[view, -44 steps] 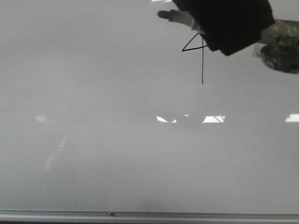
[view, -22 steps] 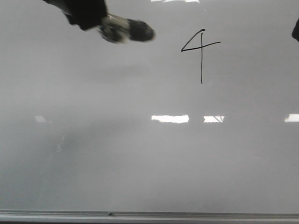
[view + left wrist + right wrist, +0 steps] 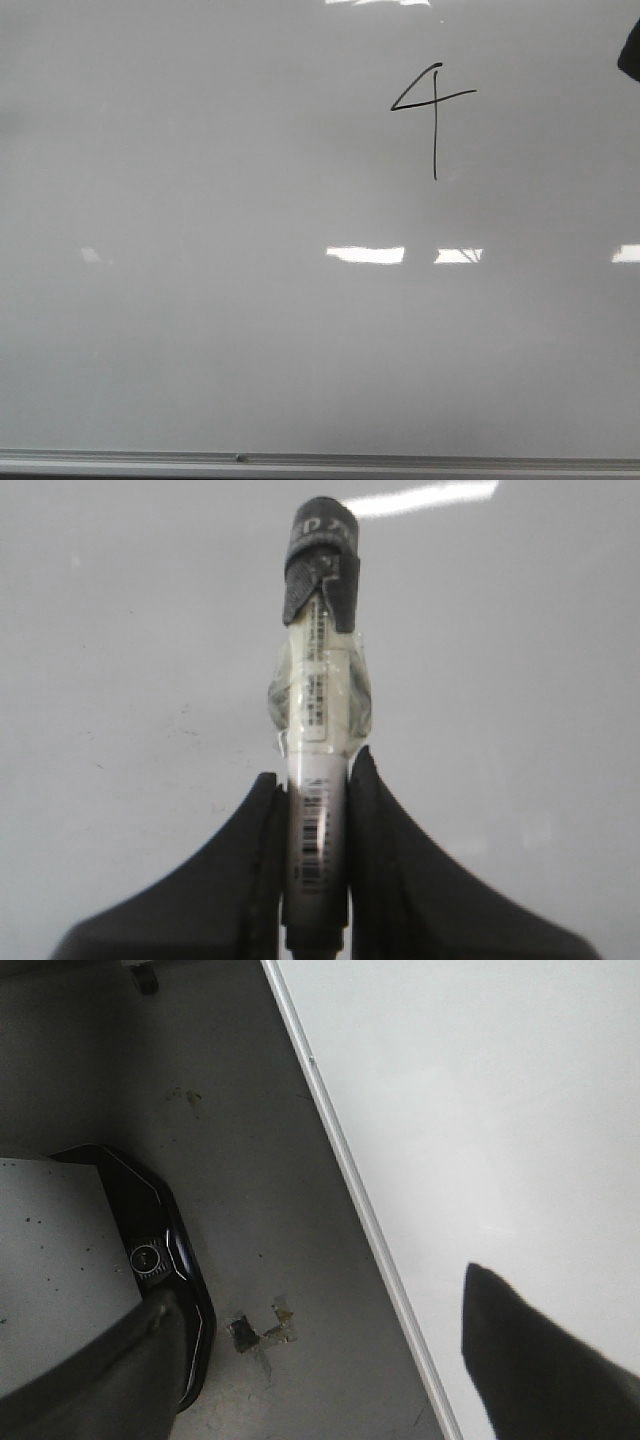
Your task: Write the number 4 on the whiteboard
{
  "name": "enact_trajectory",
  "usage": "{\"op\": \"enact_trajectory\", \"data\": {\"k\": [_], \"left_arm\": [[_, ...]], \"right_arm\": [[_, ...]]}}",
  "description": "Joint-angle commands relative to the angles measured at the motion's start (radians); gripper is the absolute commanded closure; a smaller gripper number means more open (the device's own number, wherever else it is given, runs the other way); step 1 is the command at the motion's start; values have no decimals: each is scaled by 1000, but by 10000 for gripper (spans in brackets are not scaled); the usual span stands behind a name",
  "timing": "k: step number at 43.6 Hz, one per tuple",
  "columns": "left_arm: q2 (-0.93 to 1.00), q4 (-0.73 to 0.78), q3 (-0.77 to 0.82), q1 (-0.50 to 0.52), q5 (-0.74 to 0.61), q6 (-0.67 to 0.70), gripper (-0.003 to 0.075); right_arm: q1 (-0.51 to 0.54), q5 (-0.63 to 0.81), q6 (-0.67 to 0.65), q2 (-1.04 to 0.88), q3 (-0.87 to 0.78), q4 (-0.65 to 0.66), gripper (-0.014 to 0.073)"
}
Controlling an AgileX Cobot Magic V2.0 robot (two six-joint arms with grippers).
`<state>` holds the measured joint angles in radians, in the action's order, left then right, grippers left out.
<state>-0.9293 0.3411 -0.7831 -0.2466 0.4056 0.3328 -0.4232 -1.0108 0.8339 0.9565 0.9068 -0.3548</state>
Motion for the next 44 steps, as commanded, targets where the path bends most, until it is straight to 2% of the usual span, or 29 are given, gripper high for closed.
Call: {"op": "enact_trajectory", "data": {"k": [1,9,15,23,34,40,44], "left_arm": [[26,6,107,60,-344,57,712],[-15,-5,291,160,-738,57,712],[-102,-38,338,211,-902,57,713],[-267,-38,336,241,-1058,57,712],[-476,-60,336,241,-1339,14,712],[-559,-167,310,241,-1348,-61,708],[-600,-165,286,241,-1346,-104,708]], "right_arm": [[0,57,-1,-14,31,-16,5],[0,58,-1,-14,31,-16,5],[0,58,-1,-14,31,-16,5],[0,58,-1,-14,31,-16,5],[0,58,-1,-14,31,-16,5],[0,58,-1,-14,31,-17,5],[0,58,-1,-14,31,-17,5]]}}
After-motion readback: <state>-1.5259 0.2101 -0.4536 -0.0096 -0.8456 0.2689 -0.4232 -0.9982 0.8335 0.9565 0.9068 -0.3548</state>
